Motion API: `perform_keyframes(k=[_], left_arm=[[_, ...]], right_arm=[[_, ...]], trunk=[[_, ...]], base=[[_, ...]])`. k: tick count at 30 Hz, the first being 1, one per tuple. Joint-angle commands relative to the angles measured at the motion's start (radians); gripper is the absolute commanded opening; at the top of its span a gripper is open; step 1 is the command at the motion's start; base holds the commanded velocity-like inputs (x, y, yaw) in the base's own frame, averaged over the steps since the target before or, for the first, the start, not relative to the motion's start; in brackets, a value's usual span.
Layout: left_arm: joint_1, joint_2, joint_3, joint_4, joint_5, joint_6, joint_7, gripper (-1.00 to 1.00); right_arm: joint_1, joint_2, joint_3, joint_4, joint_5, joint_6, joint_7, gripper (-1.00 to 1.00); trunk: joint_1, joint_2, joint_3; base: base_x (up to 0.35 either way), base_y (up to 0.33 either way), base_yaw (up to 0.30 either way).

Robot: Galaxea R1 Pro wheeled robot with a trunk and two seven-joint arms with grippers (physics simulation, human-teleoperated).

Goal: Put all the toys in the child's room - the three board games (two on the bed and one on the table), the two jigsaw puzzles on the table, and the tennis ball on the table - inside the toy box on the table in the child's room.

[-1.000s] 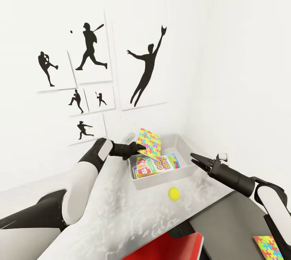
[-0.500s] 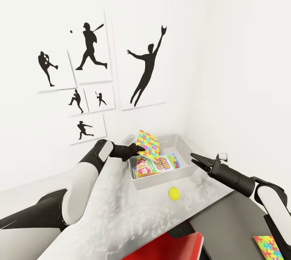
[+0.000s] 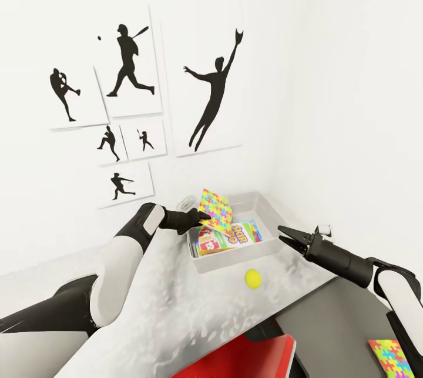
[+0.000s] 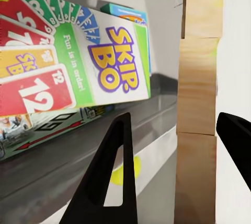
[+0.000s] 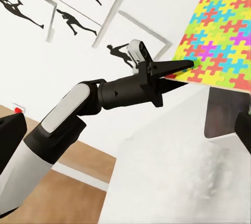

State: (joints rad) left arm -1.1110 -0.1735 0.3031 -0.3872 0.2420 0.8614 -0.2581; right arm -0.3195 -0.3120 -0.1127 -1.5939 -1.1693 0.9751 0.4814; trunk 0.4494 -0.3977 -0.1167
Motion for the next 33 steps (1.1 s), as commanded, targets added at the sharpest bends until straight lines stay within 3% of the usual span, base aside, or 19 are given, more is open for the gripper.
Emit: perform_keyframes(k=[1,33], left_arm=[[-0.001,-0.001,0.007,-0.001,-0.004,0.006,-0.003,-1.0],[-0.001,-0.001,0.007,-0.008,-0.005,0.005,-0.003,-1.0]], right_arm=[[-0.001,0.0,-0.005,0.0,0.005,0.01,0.006,1.0],[-0.001,0.002,-0.013,0.0,0.005,0.019,0.005,1.0]], trunk=[[0.001,-0.002,-0.004],[0.001,-0.002,-0.056]], base=[[0.0,0.0,0.0],[0.0,0.0,0.0]])
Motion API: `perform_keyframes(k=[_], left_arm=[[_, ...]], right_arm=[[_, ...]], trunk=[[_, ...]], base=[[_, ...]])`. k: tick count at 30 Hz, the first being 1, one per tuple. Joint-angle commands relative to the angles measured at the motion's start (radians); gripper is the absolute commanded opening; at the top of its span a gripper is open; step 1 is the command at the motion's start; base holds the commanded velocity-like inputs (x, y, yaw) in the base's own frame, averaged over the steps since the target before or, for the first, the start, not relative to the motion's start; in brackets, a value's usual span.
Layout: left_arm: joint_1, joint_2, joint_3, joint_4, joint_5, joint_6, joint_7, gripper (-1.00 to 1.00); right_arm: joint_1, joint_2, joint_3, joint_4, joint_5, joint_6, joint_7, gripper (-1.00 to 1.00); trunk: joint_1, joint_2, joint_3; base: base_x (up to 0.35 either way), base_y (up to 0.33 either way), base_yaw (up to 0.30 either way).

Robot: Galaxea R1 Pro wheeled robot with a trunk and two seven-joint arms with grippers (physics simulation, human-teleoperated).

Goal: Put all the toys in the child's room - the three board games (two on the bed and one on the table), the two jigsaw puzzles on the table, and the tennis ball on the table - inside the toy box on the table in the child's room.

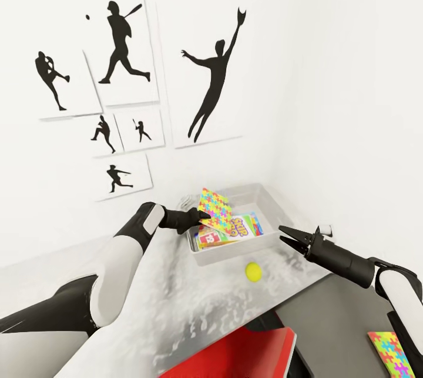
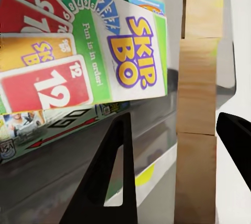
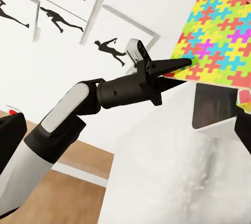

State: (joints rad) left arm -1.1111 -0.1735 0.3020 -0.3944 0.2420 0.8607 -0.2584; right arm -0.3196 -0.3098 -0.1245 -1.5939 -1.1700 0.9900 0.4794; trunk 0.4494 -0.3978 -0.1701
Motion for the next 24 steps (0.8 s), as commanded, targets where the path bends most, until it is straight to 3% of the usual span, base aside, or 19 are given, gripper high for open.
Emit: perform_keyframes(k=[1,24], left_arm=[[-0.001,-0.001,0.008,-0.002,-0.005,0.006,-0.003,-1.0],[-0.001,-0.001,0.008,-0.062,0.0,0.009,-0.02,-1.0]], right_arm=[[-0.001,0.0,-0.001,0.0,0.006,0.004,0.007,1.0],[-0.001,-0.001,-0.011,0.0,0.006,0.005,0.009,1.0]], trunk=[[0.001,-0.002,-0.004],[0.001,-0.002,-0.041]], base=[[0.0,0.0,0.0],[0.0,0.0,0.0]])
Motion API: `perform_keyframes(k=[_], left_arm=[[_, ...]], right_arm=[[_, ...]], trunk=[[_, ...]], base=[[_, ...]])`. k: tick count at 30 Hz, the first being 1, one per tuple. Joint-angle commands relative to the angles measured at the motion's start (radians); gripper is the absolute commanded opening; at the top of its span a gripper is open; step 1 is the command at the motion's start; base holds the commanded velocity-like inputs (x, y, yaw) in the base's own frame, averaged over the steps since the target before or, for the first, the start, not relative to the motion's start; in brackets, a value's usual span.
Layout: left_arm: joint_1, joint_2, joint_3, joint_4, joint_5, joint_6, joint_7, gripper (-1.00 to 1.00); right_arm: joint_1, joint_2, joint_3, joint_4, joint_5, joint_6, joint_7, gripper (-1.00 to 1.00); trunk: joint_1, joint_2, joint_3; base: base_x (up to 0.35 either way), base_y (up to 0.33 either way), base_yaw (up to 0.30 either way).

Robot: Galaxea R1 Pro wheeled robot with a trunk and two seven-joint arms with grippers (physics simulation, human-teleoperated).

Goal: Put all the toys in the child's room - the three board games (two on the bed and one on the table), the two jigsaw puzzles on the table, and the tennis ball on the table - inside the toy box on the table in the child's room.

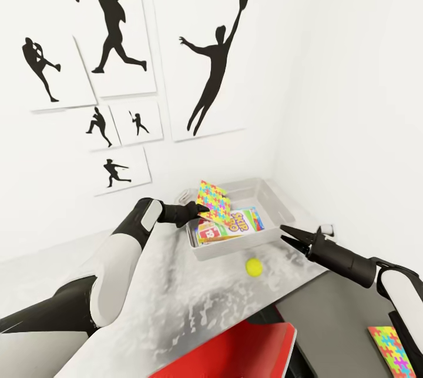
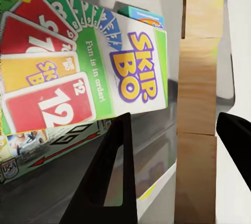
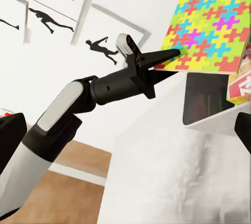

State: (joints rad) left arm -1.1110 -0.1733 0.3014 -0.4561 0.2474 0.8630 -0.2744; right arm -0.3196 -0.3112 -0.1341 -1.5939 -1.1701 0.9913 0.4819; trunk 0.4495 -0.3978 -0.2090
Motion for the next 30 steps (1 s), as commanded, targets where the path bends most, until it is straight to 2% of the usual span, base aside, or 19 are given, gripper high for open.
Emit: perform_keyframes(k=[1,15,26,27,30], left_arm=[[-0.001,-0.001,0.008,-0.001,-0.005,0.006,-0.004,-1.0],[-0.001,-0.001,0.008,-0.001,-0.005,0.005,-0.004,-1.0],[-0.001,-0.001,0.008,-0.001,-0.005,0.005,-0.004,-1.0],[-0.001,-0.001,0.008,-0.001,-0.005,0.005,-0.005,1.0],[-0.001,-0.001,0.008,-0.001,-0.005,0.006,-0.005,1.0]], right_arm=[[-0.001,0.0,-0.003,0.0,0.006,0.004,0.007,1.0],[-0.001,0.0,-0.014,0.0,0.006,0.004,0.009,1.0],[-0.001,0.0,-0.015,0.0,0.006,0.004,0.01,1.0],[-0.001,0.0,-0.015,0.0,0.006,0.004,0.01,1.0],[-0.001,0.0,-0.015,0.0,0.006,0.004,0.01,1.0]], trunk=[[0.001,-0.002,-0.004],[0.001,-0.002,-0.026],[0.001,-0.002,-0.029],[0.001,-0.002,-0.029],[0.001,-0.002,-0.029]], base=[[0.0,0.0,0.0],[0.0,0.0,0.0],[0.0,0.0,0.0],[0.0,0.0,0.0],[0.0,0.0,0.0]])
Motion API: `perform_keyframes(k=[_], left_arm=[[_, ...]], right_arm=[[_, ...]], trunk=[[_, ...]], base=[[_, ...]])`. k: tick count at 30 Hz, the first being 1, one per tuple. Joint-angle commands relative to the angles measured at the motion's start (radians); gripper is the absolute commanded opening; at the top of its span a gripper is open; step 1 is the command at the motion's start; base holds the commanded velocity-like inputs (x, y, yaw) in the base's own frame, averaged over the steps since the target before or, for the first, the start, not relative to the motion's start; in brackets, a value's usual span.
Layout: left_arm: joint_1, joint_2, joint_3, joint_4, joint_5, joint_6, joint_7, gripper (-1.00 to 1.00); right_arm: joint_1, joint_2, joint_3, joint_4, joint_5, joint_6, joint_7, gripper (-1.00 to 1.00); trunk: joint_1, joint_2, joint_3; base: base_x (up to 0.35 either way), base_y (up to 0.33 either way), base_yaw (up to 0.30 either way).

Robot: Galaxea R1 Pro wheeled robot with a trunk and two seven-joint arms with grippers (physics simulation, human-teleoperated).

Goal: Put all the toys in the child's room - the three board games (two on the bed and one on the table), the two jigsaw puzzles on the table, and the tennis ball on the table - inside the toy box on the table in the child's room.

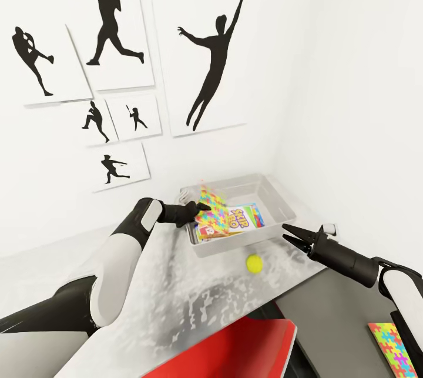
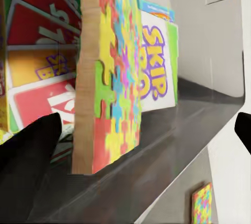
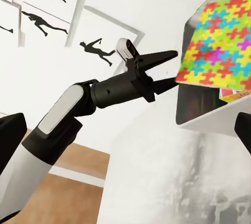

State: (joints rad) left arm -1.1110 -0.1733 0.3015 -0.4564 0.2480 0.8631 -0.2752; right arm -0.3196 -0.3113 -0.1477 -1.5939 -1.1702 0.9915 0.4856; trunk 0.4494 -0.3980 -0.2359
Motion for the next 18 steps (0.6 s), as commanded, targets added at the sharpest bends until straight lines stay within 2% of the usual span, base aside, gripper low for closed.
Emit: perform_keyframes(k=[1,6,12,18], left_arm=[[-0.001,-0.001,0.008,-0.001,-0.006,0.006,-0.004,1.0],[-0.001,-0.001,0.008,-0.017,-0.006,0.009,-0.006,1.0],[0.0,-0.001,0.007,-0.084,-0.006,0.028,-0.022,1.0],[0.0,-0.001,0.006,-0.246,-0.007,0.153,-0.105,1.0]], right_arm=[[-0.001,0.0,-0.001,0.0,0.006,0.004,0.007,1.0],[-0.001,0.0,-0.001,0.0,0.006,0.004,0.007,1.0],[-0.001,0.0,-0.001,0.0,0.006,0.004,0.007,1.0],[-0.001,0.0,-0.001,0.0,0.006,0.004,0.007,1.0]], trunk=[[0.001,-0.002,-0.002],[0.001,-0.002,-0.002],[0.001,-0.002,-0.002],[0.001,-0.002,-0.002]], base=[[0.0,0.0,0.0],[0.0,0.0,0.0],[0.0,0.0,0.0],[0.0,0.0,0.0]])
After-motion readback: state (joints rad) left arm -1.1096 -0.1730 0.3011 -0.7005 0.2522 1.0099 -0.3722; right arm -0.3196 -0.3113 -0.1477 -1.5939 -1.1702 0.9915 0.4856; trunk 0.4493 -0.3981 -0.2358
